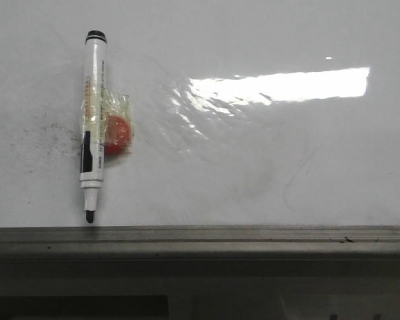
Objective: Write number 8 on whiteboard
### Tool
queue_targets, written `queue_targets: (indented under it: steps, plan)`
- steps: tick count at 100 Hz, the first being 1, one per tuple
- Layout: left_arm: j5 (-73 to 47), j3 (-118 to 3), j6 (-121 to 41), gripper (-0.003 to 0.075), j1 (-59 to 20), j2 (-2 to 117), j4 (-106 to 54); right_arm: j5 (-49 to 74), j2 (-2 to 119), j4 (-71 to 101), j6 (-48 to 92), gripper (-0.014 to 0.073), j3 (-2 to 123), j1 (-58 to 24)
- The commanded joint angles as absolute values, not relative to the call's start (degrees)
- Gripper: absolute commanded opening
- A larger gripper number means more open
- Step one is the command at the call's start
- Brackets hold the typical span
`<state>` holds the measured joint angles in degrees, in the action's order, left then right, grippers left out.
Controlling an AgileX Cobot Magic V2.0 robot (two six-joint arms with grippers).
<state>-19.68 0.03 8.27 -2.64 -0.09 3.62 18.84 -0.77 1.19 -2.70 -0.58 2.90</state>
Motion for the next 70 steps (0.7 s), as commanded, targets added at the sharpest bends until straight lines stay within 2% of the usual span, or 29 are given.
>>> queue_targets:
  steps: [1, 70]
  plan:
    - [-16.7, 1.9, 8.6, -0.0020, -2.5, -1.8, 4.6, 17.9, -1.9, 0.5, -2.6, -0.0063, -1.3, 3.2]
    - [-10.7, 1.9, 8.6, -0.0020, -2.5, -1.8, 5.0, 17.6, -1.9, 0.6, -2.6, -0.0063, -1.3, 3.2]
